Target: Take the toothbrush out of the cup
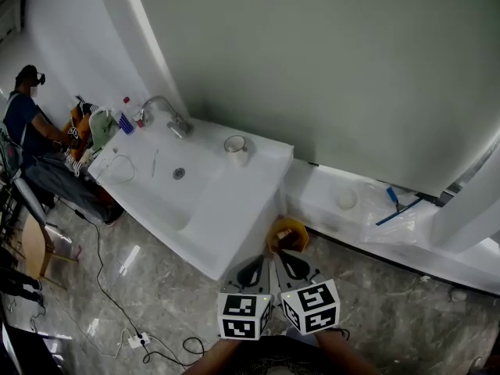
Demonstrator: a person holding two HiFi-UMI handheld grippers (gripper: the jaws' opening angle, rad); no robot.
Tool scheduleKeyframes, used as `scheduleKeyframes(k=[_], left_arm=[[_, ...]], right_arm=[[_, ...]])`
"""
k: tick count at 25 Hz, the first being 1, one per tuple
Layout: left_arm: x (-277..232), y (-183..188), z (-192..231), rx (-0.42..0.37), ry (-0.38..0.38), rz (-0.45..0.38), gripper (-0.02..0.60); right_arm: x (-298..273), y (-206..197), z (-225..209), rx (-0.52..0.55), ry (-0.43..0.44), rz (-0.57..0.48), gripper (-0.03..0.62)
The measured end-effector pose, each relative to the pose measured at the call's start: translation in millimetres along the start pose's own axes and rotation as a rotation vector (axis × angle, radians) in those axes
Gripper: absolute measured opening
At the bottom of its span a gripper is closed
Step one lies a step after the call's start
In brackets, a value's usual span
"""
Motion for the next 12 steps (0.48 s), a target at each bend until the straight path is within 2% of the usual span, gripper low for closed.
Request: scheduleKeyframes(k=[7, 12], left_arm=[[-12.1, 7.8, -1.4, 0.0, 0.029, 0.008, 0.009], [-18.7, 9.1, 14.2, 0.022, 0.039, 0.006, 0.009]], right_arm=[[-5.0, 7.5, -15.1, -0.011, 0.02, 0.0, 0.011], [-20.9, 6.5, -13.5, -0.008, 0.026, 0.03, 0.011]])
Point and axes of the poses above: the fingertips, and each gripper's own axes: x backward along the fingers, z to its left, y out of its top, the point moved 6 cm from there along x, backward along the fingers, and after that the axes turned 7 degrees about -x, right-handed, at the moved point
